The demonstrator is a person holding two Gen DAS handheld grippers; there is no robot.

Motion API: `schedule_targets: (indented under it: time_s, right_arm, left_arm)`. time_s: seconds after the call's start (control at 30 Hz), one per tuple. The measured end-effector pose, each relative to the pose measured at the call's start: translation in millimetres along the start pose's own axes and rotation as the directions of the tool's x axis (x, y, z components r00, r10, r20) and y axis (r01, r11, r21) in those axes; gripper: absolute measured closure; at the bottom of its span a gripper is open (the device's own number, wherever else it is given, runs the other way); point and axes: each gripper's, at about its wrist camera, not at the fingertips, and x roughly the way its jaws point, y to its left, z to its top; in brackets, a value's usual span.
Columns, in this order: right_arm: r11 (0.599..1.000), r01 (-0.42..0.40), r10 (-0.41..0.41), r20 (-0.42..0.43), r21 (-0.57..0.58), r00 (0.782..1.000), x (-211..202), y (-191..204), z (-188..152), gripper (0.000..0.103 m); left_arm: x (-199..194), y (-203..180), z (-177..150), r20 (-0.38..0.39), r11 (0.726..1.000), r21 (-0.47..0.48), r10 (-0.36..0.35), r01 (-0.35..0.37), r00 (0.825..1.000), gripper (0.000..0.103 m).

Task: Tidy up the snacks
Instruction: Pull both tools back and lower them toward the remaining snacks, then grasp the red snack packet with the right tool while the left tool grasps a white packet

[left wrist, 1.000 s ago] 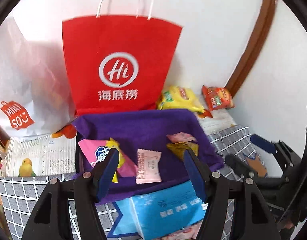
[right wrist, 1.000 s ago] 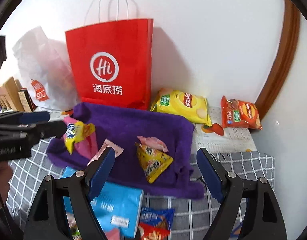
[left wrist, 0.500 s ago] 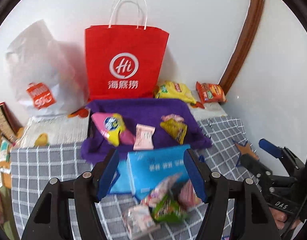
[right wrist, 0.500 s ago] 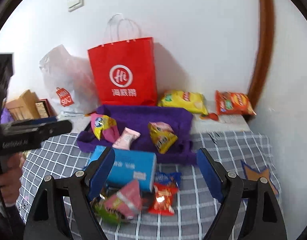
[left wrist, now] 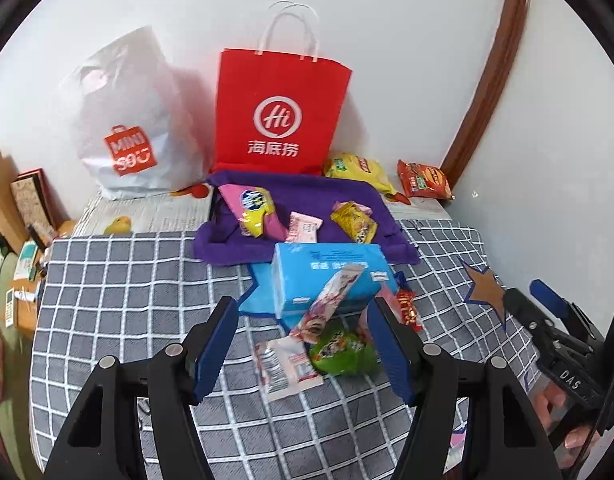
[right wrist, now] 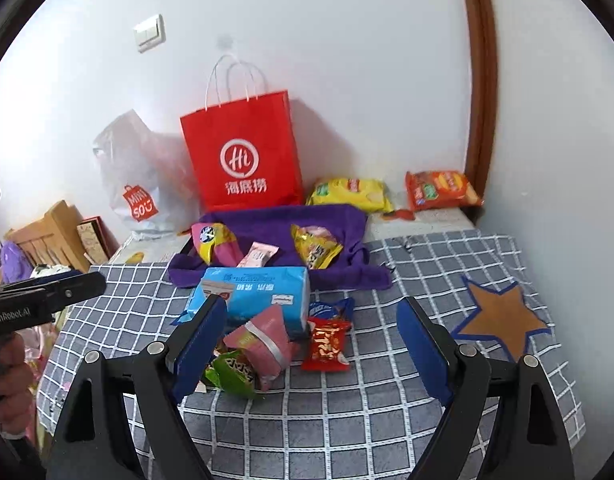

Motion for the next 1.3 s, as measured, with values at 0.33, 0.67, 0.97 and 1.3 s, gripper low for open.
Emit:
schedule_targets:
  time_s: [0.33, 0.67, 0.97, 1.3]
  right_arm:
    - [0.999, 0.029, -0.031, -0.064, -0.032, 0.997, 18, -7, -14, 0.017]
    - [0.999, 0.037, -0.044, -0.219, -0.034, 0.975, 96, -20, -39, 0.032]
    - [1.0, -0.025, 0.023, -0.284, -0.004, 0.958, 156, -26, -49, 0.042]
    - [0.998, -0.062, 0.061, -0.318, 0.007, 0.946, 184, -27, -59, 0.063]
  left_arm:
    - [31, 32, -10, -0.079, 0.998, -0.06, 0.024, -0.028, 0.997, 0.038]
    - [81, 52, -8, -0.124, 0.987, -0.13, 0.077, -0.093, 0.989, 0.038]
    - [112, 61, -8, -0.165, 0.984, -0.135, 0.093, -0.116, 0.982, 0.038]
    - [128, 51, -22, -0.221, 0.99, -0.099, 0.074, -0.098, 0.973, 0.038]
